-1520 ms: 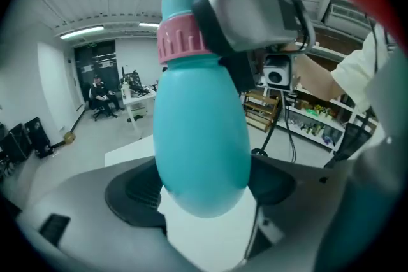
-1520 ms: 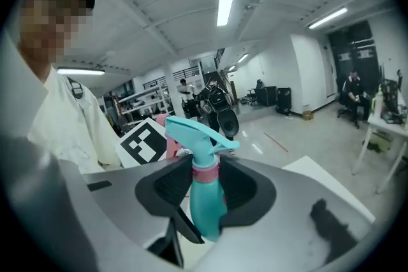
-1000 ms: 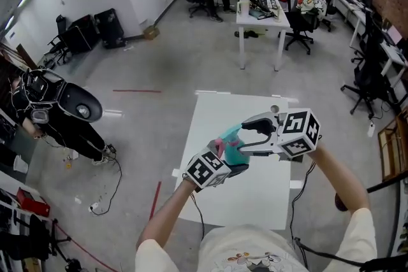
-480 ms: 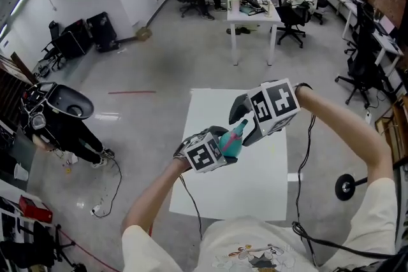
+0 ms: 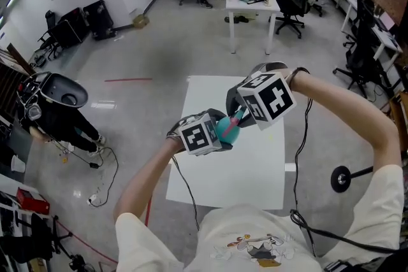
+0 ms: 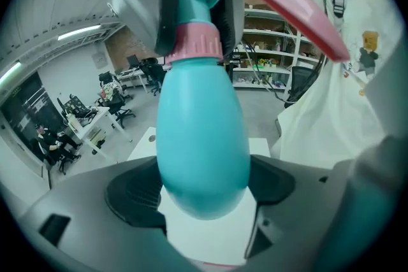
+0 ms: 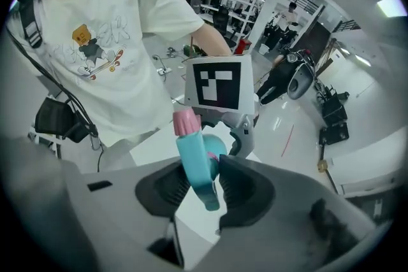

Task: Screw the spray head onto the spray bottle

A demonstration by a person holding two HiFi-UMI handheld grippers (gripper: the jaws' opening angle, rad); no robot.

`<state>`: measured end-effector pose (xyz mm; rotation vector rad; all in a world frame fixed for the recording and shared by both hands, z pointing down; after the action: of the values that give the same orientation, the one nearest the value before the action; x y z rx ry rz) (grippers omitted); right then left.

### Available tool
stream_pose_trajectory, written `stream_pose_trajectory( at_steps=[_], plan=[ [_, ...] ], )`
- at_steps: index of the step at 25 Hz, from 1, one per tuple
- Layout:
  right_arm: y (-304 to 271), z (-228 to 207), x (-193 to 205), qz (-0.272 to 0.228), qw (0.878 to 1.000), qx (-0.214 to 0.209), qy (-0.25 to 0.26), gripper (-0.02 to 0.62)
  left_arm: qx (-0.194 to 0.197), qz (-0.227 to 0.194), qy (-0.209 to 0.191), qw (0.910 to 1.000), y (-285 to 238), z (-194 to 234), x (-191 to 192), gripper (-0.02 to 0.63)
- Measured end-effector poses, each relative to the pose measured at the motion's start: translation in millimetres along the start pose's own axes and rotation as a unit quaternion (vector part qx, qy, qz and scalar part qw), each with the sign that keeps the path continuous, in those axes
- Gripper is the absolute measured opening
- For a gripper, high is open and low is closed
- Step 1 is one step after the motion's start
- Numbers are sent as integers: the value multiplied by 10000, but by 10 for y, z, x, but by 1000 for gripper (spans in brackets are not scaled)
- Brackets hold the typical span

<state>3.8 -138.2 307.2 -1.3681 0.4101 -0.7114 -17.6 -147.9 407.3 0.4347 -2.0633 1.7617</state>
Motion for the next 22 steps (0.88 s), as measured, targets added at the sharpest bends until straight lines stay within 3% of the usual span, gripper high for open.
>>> stream_pose_trajectory(
  at_steps=[3, 6, 10, 14, 16, 18, 20, 22],
  plan=[
    [4, -45, 35, -127, 9981, -13, -595, 129, -394, -53, 288, 9988, 28, 55, 5, 403],
    [-45, -116, 137, -288, 9889, 43, -1457, 129, -1070, -30, 726, 9916, 33, 141, 63, 402],
    [-112, -147, 234, -523, 9671, 57, -2491, 129, -1744, -113, 1238, 9768, -34, 162, 50, 400],
    [-94, -200, 235, -489, 9353, 128, -3502, 129, -2520, -85, 1566, 9549, -55, 213, 88, 399],
    [-93, -212, 226, -494, 9133, 152, -4040, 129, -3079, 43, 1578, 9382, -30, 249, 110, 397],
    [-109, -205, 241, -630, 8817, 105, -4674, 129, -3756, 296, 1467, 9146, 22, 289, 149, 396],
    [-108, -217, 269, -949, 8343, 34, -5431, 129, -4261, 429, 1441, 8921, 76, 322, 181, 396],
    [-94, -227, 283, -1294, 7789, -22, -6137, 129, -4523, 442, 1509, 8779, 105, 334, 206, 396]
  ],
)
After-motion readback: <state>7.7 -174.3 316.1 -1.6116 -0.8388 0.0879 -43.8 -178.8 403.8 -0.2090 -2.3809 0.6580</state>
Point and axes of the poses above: the fingertips, and each gripper's own axes: y backward along the fingers, z to its left, x out of its underside, the point moved 3 cm from there along y, backward along the fingers, and after that the axes turned 6 degrees about z, right-handed, at the moved point
